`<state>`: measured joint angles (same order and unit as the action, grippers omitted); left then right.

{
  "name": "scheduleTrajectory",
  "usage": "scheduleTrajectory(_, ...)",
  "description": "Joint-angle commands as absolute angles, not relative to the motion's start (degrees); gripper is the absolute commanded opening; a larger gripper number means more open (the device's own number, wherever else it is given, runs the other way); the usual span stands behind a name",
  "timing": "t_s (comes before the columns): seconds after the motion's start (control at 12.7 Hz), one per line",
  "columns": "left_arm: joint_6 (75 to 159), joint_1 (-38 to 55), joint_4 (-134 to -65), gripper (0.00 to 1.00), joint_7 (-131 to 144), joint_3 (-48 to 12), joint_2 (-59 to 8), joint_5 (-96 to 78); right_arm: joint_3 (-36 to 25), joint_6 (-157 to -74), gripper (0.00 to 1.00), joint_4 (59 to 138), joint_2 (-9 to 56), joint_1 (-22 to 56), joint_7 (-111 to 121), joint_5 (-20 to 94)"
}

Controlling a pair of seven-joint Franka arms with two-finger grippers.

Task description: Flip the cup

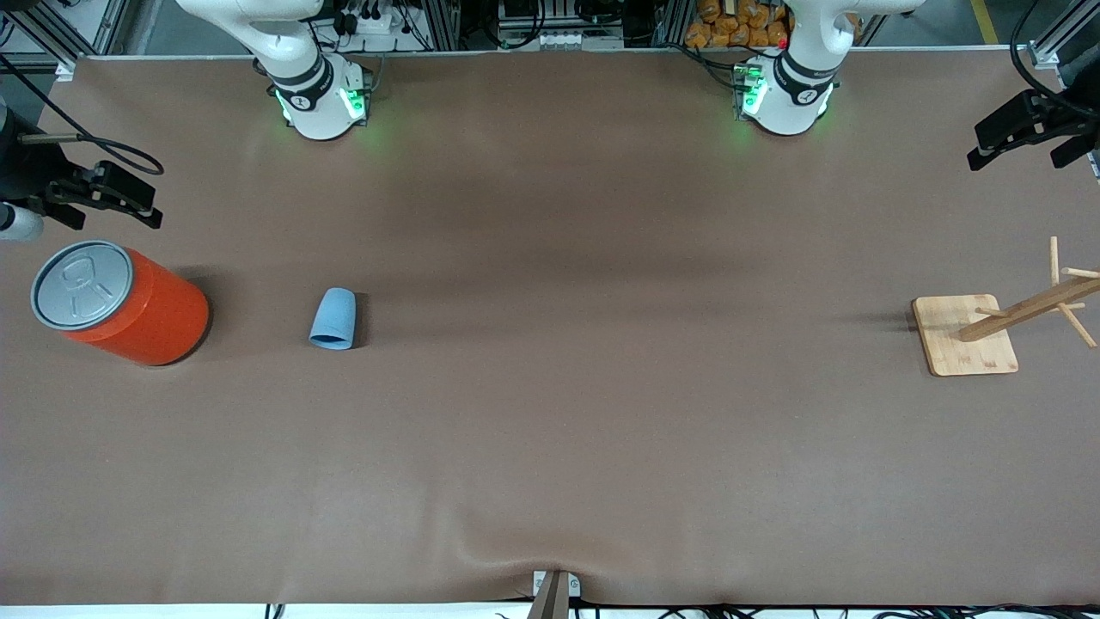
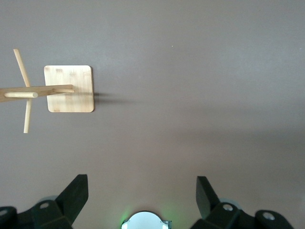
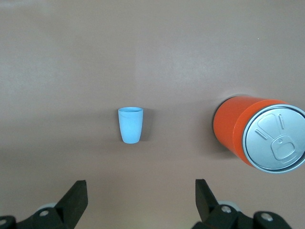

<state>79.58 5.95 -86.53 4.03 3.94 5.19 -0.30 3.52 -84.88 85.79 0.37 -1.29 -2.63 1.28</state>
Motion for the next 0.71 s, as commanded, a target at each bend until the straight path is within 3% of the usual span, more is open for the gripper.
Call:
scheduleTrajectory(0.0,78.22,5.98,-85.25,1.00,4.04,3.87,4.57,0.97,3.96,-84.11,1.00,84.64,0.79,-1.50,-2.02,0.26)
scheduleTrajectory(0.63,78.22,6.59,-84.81,1.00,2.99,3.34,3.34,5.18,3.87,-84.72,1.00,84.46,3.49,-0.79,-2.20,0.26)
